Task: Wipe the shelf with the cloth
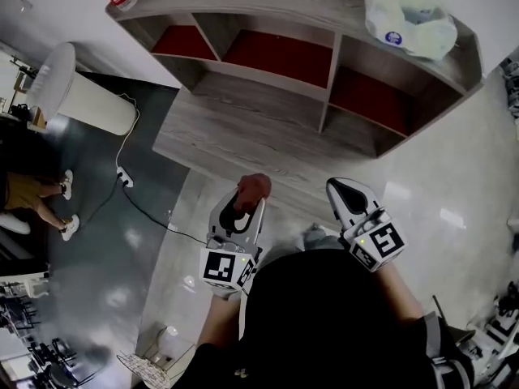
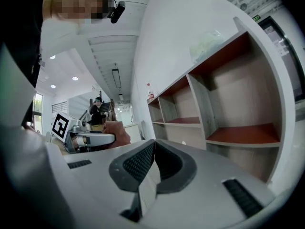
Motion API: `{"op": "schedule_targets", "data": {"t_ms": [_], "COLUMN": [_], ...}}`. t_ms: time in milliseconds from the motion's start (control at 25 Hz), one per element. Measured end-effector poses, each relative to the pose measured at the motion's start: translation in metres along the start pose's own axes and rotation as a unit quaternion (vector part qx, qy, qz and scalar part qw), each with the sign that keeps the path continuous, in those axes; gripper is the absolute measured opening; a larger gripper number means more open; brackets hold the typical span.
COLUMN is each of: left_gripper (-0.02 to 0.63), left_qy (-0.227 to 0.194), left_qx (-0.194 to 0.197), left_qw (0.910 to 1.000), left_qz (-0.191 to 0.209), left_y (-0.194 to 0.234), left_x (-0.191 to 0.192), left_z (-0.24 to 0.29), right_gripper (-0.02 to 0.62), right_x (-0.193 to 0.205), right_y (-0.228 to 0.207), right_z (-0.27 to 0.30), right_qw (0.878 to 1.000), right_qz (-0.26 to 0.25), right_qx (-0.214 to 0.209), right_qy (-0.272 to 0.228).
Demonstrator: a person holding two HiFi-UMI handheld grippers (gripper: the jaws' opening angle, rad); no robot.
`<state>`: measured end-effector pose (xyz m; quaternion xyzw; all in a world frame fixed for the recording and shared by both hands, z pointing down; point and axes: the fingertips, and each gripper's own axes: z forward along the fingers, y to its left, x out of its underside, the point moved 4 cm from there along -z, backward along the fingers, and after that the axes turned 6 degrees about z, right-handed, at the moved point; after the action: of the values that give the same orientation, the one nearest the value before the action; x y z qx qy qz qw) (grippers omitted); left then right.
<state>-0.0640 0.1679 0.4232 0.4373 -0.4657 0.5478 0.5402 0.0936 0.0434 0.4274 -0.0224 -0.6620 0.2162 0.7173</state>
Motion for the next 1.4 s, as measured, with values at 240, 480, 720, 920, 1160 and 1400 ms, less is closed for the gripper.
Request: {"op": "schedule_targets", "data": {"t_ms": [240, 480, 720, 920, 1160, 1400], "left_gripper": [0.172, 0.172, 0.172, 0.172, 0.171, 0.172], "left_qy": [0.006, 0.006, -0.001, -0.011, -0.005, 0.018], "left_qx": [-0.026, -0.017, 0.014, 0.046, 0.073, 0.075], "left_qw": [0.9996, 0.9998, 0.9998, 0.9985, 0.9960, 0.9933], "left_qz": [-0.002, 0.003, 0.015, 0.026, 0.053, 0.085], "left_y": [0.016, 0.052, 0.112, 0.162, 0.193, 0.206], "left_x": [-0.009, -0.016, -0.024, -0.037, -0.046, -0.049], "left_z": [0.028, 0.049, 0.086, 0.128, 0.187, 0.246], "right_gripper": [-0.003, -0.003, -0.003, -0.003, -0.003, -0.003], "right_x": [-0.008, -0.015, -0.023, -0.030, -0.032, -0.034], "right_y": [-0.024, -0.031, -0.034, -0.036, -0.044, -0.049], "right_z": [0.028, 0.062, 0.107, 0.135, 0.139, 0.129], "right_qw": [1.000, 1.000, 0.999, 0.995, 0.987, 0.973], "right_qz": [0.005, 0.011, 0.019, 0.017, 0.018, 0.029], "right_qx": [-0.018, -0.004, 0.045, 0.094, 0.157, 0.223], "right_qy": [0.009, 0.010, 0.002, -0.005, -0.024, -0.042]}}
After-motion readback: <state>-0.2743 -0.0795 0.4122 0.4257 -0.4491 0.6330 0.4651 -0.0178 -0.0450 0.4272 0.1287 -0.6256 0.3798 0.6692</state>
